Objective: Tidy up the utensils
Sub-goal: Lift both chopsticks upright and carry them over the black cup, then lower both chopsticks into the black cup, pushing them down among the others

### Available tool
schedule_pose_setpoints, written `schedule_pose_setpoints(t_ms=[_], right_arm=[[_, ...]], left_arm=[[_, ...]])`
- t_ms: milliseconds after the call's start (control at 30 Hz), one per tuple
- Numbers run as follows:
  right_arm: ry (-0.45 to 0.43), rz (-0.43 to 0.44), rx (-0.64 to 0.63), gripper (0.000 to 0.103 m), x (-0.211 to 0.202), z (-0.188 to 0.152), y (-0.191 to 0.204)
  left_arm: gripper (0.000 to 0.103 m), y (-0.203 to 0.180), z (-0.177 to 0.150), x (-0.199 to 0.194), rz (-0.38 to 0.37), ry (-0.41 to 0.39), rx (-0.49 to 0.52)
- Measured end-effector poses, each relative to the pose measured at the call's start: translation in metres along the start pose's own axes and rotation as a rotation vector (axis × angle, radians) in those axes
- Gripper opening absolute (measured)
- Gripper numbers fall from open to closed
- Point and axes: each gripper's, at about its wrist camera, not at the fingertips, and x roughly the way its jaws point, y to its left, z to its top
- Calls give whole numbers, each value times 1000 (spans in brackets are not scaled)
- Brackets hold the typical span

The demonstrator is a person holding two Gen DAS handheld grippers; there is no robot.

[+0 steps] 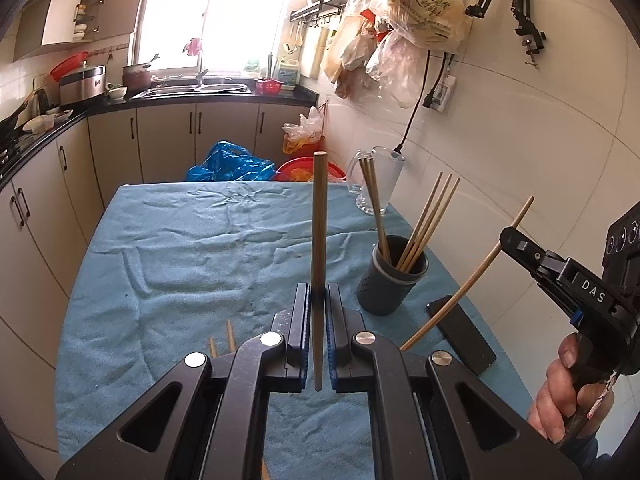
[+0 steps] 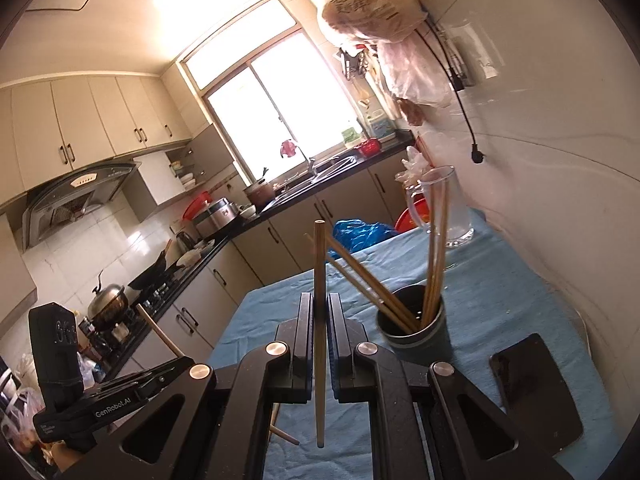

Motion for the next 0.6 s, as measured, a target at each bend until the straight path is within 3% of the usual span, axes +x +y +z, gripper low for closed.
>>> schedule_pose_setpoints(t_ms=[600], right_arm=[[-87, -72, 31, 7, -27, 28, -34]], left_arm=[[7, -35, 41, 16, -52, -23, 31]])
